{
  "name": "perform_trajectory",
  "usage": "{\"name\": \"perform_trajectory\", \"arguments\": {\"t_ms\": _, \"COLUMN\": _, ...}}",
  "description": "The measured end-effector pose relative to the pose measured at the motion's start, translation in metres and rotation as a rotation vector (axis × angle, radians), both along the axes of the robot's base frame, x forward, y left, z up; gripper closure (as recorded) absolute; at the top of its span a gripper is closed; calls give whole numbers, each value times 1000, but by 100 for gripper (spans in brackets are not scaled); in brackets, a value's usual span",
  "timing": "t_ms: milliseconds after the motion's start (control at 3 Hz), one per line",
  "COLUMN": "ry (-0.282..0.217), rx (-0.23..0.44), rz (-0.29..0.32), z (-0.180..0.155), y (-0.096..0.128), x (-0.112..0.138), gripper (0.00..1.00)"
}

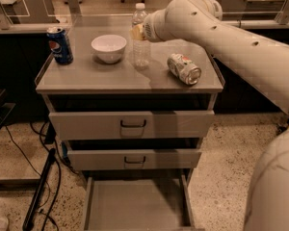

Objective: Place water bottle into bottom drawer

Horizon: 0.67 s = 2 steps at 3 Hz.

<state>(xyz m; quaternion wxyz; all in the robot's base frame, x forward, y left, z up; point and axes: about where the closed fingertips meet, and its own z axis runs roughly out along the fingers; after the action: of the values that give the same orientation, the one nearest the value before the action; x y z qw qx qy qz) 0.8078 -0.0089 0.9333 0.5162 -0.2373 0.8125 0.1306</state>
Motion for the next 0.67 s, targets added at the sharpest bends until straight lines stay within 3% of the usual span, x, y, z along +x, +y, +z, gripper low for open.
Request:
{"name": "perform_trajectory", "arguments": {"t_ms": 333, "ry": -34, "rx": 22, "rz": -8, "z": 25, "y": -13, "x": -16, "gripper": 100}}
{"name": "perform_trajectory", "arguments": {"t_ms": 667, "ry": -74, "rx": 44, "rz": -25, "z": 71, "y": -51, "x": -61, "gripper": 100}}
